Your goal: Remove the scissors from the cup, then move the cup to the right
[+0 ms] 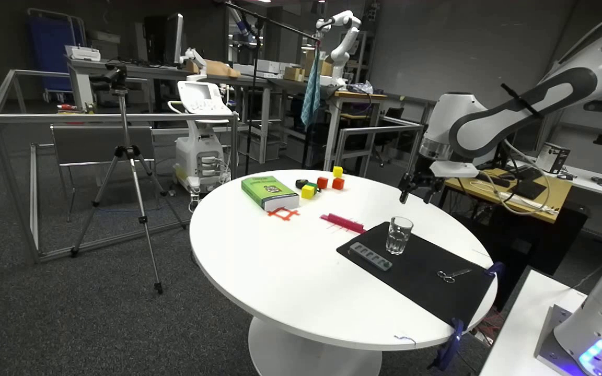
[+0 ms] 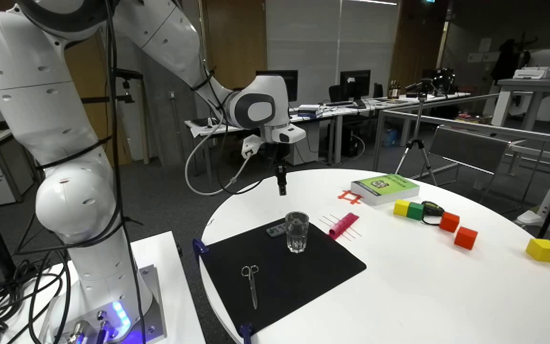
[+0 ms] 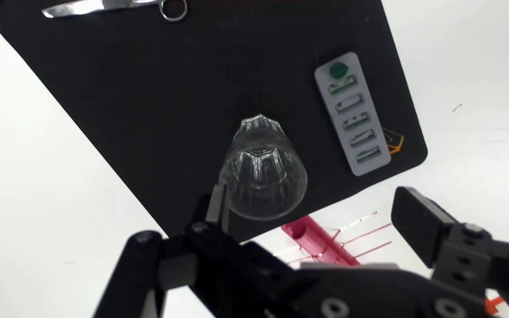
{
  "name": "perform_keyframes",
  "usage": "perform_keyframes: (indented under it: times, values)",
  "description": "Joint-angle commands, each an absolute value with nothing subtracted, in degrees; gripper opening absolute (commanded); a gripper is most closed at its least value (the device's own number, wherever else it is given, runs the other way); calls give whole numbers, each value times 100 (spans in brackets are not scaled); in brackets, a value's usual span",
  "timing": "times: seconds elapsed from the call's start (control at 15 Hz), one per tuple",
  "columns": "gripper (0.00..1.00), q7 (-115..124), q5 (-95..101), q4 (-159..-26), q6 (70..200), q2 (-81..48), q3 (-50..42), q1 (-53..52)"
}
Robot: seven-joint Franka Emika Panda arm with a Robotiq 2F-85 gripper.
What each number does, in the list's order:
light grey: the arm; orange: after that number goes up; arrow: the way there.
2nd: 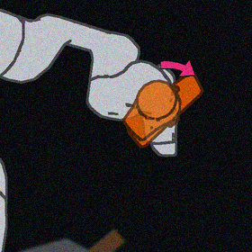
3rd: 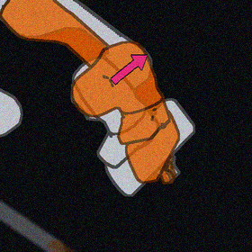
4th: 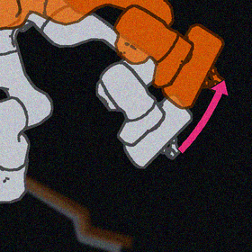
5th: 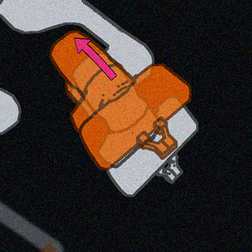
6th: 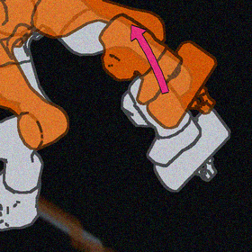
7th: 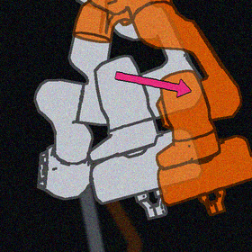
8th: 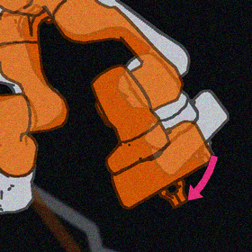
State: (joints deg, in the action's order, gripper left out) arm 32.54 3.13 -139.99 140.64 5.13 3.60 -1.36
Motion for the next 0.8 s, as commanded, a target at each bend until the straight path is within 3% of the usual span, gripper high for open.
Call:
perform_keyframes:
  times: [0.0,0.73]
  values:
    - [100,2763,234,-14312,14836,606,237,-48]
    - [100,2644,-575,-14502,15344,515,58,56]
